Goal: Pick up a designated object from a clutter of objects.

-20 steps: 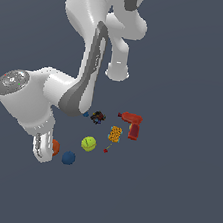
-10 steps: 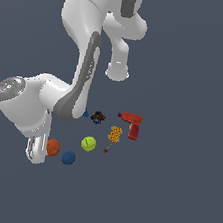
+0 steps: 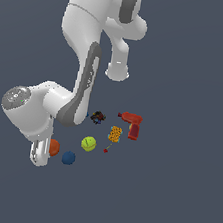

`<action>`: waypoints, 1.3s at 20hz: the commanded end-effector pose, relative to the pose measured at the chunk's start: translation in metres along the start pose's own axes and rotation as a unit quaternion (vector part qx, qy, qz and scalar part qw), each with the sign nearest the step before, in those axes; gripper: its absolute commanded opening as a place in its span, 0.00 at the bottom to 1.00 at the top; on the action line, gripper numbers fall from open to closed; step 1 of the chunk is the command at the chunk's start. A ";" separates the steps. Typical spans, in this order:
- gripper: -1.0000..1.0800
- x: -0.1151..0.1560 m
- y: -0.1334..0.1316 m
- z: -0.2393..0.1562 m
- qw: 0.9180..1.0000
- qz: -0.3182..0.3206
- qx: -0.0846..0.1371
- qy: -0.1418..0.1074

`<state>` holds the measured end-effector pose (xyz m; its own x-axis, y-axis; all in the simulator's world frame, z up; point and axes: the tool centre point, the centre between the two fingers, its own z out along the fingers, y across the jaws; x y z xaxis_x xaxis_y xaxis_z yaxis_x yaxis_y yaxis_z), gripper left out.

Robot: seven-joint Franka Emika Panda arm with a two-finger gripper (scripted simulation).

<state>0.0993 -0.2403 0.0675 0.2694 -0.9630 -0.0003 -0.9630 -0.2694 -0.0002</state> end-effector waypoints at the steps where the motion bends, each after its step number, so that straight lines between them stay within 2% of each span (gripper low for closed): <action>1: 0.96 0.000 0.001 0.013 1.000 0.001 0.000 0.000; 7: 0.96 0.001 -0.001 0.021 1.000 0.001 0.000 0.000; 8: 0.00 0.001 -0.001 0.021 1.000 0.001 0.000 0.000; 20: 0.00 0.000 -0.001 0.020 1.000 0.001 0.000 0.000; 26: 0.00 -0.014 -0.002 0.009 1.000 0.001 0.000 0.000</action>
<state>0.0974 -0.2311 0.0531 0.2669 -0.9637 -0.0020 -0.9637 -0.2669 0.0031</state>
